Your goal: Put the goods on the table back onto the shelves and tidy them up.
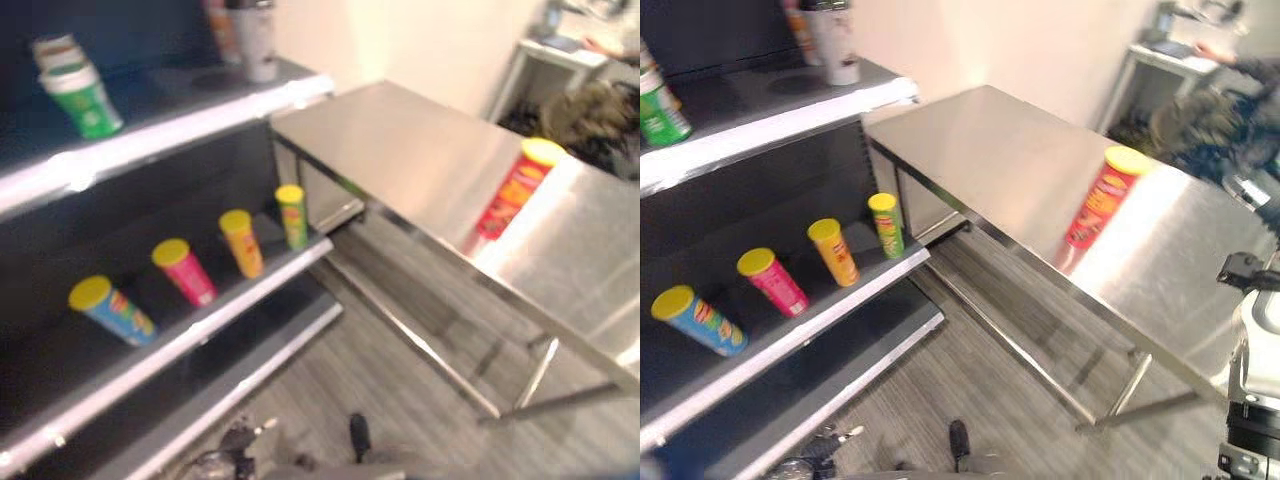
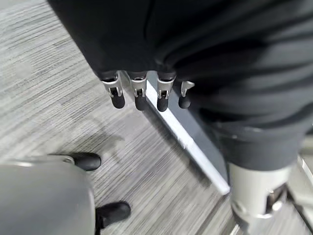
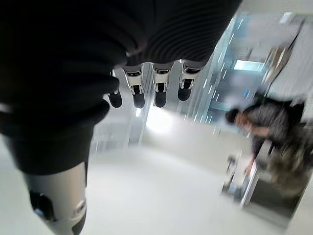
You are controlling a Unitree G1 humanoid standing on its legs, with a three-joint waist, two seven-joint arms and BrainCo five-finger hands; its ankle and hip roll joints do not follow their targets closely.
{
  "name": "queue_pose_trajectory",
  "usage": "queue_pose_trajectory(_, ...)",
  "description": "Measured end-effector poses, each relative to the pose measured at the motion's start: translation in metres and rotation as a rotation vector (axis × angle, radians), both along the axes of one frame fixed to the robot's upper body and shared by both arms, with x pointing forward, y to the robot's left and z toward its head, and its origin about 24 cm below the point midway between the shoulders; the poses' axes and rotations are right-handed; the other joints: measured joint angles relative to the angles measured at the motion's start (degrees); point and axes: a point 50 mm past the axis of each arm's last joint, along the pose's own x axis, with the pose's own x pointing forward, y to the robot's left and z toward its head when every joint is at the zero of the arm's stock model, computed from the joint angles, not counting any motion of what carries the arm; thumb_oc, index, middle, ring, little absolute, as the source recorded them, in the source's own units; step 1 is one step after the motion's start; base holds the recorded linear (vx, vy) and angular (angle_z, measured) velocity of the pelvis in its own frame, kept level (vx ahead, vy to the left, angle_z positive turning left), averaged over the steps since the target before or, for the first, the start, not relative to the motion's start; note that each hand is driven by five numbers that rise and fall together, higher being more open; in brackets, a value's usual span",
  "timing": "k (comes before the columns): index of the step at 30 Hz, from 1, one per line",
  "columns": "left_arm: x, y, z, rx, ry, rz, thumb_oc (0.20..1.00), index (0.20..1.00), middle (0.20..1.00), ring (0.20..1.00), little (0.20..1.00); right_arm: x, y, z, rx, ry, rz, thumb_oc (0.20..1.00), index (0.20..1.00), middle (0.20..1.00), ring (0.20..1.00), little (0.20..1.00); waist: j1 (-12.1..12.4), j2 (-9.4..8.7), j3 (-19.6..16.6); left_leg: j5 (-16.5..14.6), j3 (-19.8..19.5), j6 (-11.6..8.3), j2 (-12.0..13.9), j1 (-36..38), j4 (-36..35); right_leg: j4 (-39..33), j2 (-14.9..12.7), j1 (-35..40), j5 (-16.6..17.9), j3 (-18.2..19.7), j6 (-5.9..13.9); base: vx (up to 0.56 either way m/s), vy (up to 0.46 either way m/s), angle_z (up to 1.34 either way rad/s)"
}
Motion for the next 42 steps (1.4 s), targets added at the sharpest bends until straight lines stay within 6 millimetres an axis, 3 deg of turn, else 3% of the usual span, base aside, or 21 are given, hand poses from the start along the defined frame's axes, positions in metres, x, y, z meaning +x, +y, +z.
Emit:
queue_pose_trajectory(1, 0.001, -0.002, 0.000, -0.006, -0.008, -0.002, 1.000, 1.000, 1.000, 1.000, 1.000, -0.003, -0.001, 0.008, -0.015, -0.025, -0.005, 1.000, 1.000, 1.000, 1.000, 1.000, -1.07, 1.25, 0.13, 0.31, 0.77, 0.23, 0.73, 0.88, -2.26, -2.13, -3.22, 0.29, -0.01, -0.90, 0.15, 0.11, -0.248, -0.51)
queue_pose_trajectory(2, 0.000, -0.002, 0.000, -0.005, -0.008, 0.006, 1.000, 1.000, 1.000, 1.000, 1.000, -0.002, 0.001, 0.010, -0.018, -0.033, 0.007, 1.000, 1.000, 1.000, 1.000, 1.000, -0.90, 1.21, 0.26, 1.31, 2.62, -0.63, 1.19, 2.10, -3.44, -3.94, -6.00, 1.15, -0.18, -2.00, 0.31, 0.13, -0.308, -0.89)
queue_pose_trajectory(3, -0.005, 0.005, 0.000, 0.012, 0.006, 0.015, 1.000, 1.000, 1.000, 1.000, 1.000, -0.002, 0.005, 0.005, -0.013, -0.019, 0.025, 1.000, 1.000, 1.000, 1.000, 1.000, -0.70, -0.29, 0.27, 1.81, 3.98, -2.05, 1.15, 4.19, -4.93, -7.79, -9.72, 3.97, 0.71, -2.92, 1.75, 0.11, -0.284, -0.69)
queue_pose_trajectory(5, -0.008, 0.018, 0.002, 0.044, 0.011, 0.045, 1.000, 1.000, 1.000, 1.000, 1.000, -0.004, 0.003, -0.001, 0.007, -0.005, 0.026, 1.000, 1.000, 1.000, 1.000, 1.000, -1.82, -3.26, -0.03, 1.90, 3.30, -3.90, 0.85, 5.13, -5.56, -10.23, -11.95, 8.34, 1.32, -2.72, 3.17, 0.04, -0.140, 0.00)
queue_pose_trajectory(6, -0.006, 0.027, 0.004, 0.066, 0.005, 0.046, 1.000, 1.000, 1.000, 1.000, 1.000, -0.005, 0.003, -0.003, 0.008, 0.003, 0.024, 1.000, 1.000, 1.000, 1.000, 1.000, -2.15, -5.97, -0.18, 2.39, 2.60, -5.60, 0.34, 5.54, -6.29, -10.18, -12.64, 10.66, 1.95, -2.87, 6.29, 0.01, -0.110, 0.32)
queue_pose_trajectory(7, -0.002, 0.023, 0.004, 0.058, -0.006, 0.043, 1.000, 1.000, 1.000, 1.000, 1.000, -0.004, 0.004, -0.004, 0.015, 0.000, 0.032, 1.000, 1.000, 1.000, 1.000, 1.000, -2.04, -5.24, 0.14, 2.71, 1.89, -6.55, 2.24, 5.10, -6.30, -10.12, -10.86, 10.60, 3.11, -3.37, 7.70, 0.01, -0.126, 0.38)
queue_pose_trajectory(10, 0.002, -0.001, 0.000, -0.009, -0.023, 0.038, 1.000, 1.000, 1.000, 1.000, 1.000, 0.001, 0.007, -0.003, 0.037, 0.002, 0.074, 1.000, 1.000, 1.000, 1.000, 1.000, -1.21, -2.32, 0.19, 3.31, 1.23, -7.95, 6.36, 5.39, -7.20, -10.06, -6.87, 11.14, 2.90, -5.56, 6.29, 0.01, -0.082, 0.20)
queue_pose_trajectory(12, 0.001, -0.008, -0.001, -0.031, -0.020, 0.037, 1.000, 1.000, 1.000, 1.000, 1.000, 0.010, 0.010, -0.005, 0.067, 0.021, 0.135, 1.000, 1.000, 1.000, 1.000, 1.000, -0.94, -1.40, 0.19, 3.32, 1.29, -8.01, 7.35, 5.49, -7.20, -10.07, -5.89, 11.25, 2.72, -5.79, 5.44, 0.00, -0.038, 0.02)
queue_pose_trajectory(14, 0.001, -0.008, -0.001, -0.033, -0.020, 0.039, 1.000, 1.000, 1.000, 1.000, 1.000, 0.011, 0.009, -0.005, 0.081, 0.024, 0.150, 1.000, 1.000, 1.000, 1.000, 1.000, -0.82, -1.04, 0.29, 3.37, 1.25, -8.24, 7.46, 5.42, -7.21, -10.08, -5.56, 11.28, 2.73, -5.86, 5.00, 0.00, 0.000, 0.00)
queue_pose_trajectory(16, 0.000, -0.006, -0.001, -0.027, -0.019, 0.040, 1.000, 1.000, 1.000, 1.000, 1.000, 0.011, 0.010, -0.005, 0.080, 0.025, 0.151, 1.000, 1.000, 1.000, 1.000, 1.000, -0.87, -1.06, 0.30, 3.38, 1.21, -9.90, 7.36, 5.54, -7.56, -10.11, -5.68, 11.59, 2.67, -5.80, 4.91, 0.00, -0.041, 0.00)
queue_pose_trajectory(20, -0.005, 0.002, -0.001, -0.008, -0.008, 0.042, 1.000, 1.000, 1.000, 1.000, 1.000, 0.018, 0.011, -0.012, 0.088, 0.090, 0.205, 1.000, 1.000, 1.000, 1.000, 1.000, -0.43, -1.93, 0.37, 3.11, 1.13, -9.49, 6.68, 5.94, -7.57, -10.38, -6.44, 12.07, 2.00, -5.79, 4.19, 0.01, -0.044, -0.01)
queue_pose_trajectory(23, -0.011, 0.009, 0.000, 0.006, 0.006, 0.039, 1.000, 1.000, 1.000, 1.000, 1.000, 0.032, 0.012, -0.027, 0.020, 0.287, 0.296, 1.000, 1.000, 1.000, 1.000, 1.000, -0.19, -2.38, 0.11, 3.15, 1.22, -9.41, 6.71, 6.24, -7.56, -10.40, -6.45, 12.38, 1.59, -5.76, 4.75, 0.01, -0.004, 0.00)
queue_pose_trajectory(29, -0.020, 0.009, -0.002, -0.007, 0.029, 0.035, 1.000, 1.000, 1.000, 1.000, 1.000, 0.042, 0.013, -0.031, -0.067, 0.435, 0.343, 1.000, 1.000, 1.000, 1.000, 1.000, 0.64, -1.88, -0.15, 3.15, 0.94, -9.42, 6.85, 6.07, -7.53, -10.39, -6.34, 12.47, 1.84, -6.18, 4.28, 0.00, -0.005, 0.03)
queue_pose_trajectory(42, -0.018, 0.005, -0.002, -0.021, 0.014, 0.028, 1.000, 1.000, 1.000, 1.000, 1.000, 0.057, 0.016, -0.027, -0.086, 0.463, 0.347, 1.000, 1.000, 1.000, 1.000, 1.000, 1.87, -1.06, -0.43, 3.55, -0.48, -9.97, 6.80, 5.25, -7.20, -10.15, -6.40, 12.53, 2.07, -7.51, 4.88, 0.01, -0.015, 0.05)
